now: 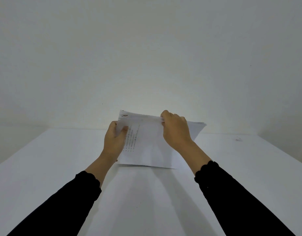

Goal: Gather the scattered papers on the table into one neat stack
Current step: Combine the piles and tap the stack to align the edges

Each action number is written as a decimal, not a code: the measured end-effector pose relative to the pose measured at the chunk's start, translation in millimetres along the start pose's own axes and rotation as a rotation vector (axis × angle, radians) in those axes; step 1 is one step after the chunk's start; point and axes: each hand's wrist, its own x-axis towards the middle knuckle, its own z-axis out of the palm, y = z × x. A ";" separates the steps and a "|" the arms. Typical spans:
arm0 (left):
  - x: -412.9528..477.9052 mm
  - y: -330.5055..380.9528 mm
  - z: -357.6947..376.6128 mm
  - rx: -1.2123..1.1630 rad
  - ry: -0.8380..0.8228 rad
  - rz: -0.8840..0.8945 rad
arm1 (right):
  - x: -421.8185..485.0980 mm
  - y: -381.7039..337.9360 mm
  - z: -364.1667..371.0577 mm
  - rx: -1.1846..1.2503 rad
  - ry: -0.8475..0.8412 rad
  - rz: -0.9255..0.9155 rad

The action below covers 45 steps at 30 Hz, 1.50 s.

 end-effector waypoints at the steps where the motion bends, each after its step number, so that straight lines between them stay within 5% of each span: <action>1: 1.3 0.8 -0.2 0.028 0.024 0.025 | 1.1 1.7 -4.0 0.030 0.005 0.017; 5: 13.9 2.3 -3.1 0.206 0.217 -0.094 | 8.6 7.2 -23.4 0.218 0.044 0.153; 10: 15.3 14.7 -0.5 -0.015 0.359 -0.227 | 12.3 16.7 -35.6 0.460 0.052 0.334; 15: 17.8 17.0 -3.4 -0.385 -0.078 -0.242 | 10.6 17.0 -36.9 0.827 0.111 0.538; 17: 14.6 25.5 1.4 -0.376 -0.106 -0.142 | 6.1 13.1 -33.2 0.909 0.164 0.575; 23: 6.9 39.9 18.9 -0.241 0.042 -0.016 | -16.4 5.4 -11.4 0.737 0.188 0.546; 30: -5.3 13.8 18.7 -0.068 0.010 -0.099 | -31.2 16.1 2.7 0.735 0.058 0.605; 36: -4.0 20.0 19.9 -0.043 -0.009 -0.027 | -26.4 16.5 1.1 0.603 0.161 0.524; 41: -7.5 14.9 20.2 -0.013 -0.047 -0.111 | -37.1 19.5 8.5 0.596 0.003 0.552; 45: -6.7 15.2 19.4 0.030 -0.023 -0.065 | -36.1 20.4 11.6 0.584 0.091 0.530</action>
